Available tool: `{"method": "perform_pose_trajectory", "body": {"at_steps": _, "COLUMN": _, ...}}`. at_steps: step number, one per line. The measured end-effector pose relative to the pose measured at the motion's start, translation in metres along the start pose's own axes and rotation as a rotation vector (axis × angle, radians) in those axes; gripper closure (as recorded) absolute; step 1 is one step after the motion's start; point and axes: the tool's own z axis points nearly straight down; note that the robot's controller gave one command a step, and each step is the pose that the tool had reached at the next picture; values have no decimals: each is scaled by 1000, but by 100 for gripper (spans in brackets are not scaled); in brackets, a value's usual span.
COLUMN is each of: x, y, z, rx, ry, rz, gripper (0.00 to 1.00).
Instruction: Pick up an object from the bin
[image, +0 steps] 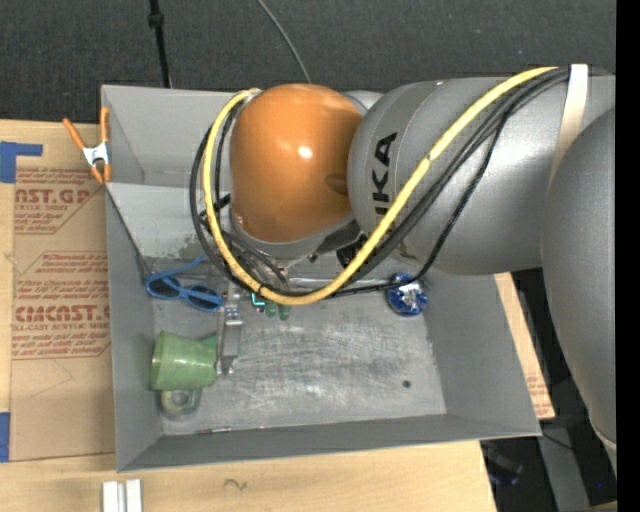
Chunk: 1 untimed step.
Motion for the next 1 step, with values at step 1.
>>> {"method": "perform_pose_trajectory", "body": {"at_steps": 1, "x": 22, "y": 21, "z": 170, "rx": 2, "ry": -10, "rz": -557, "gripper": 0}}
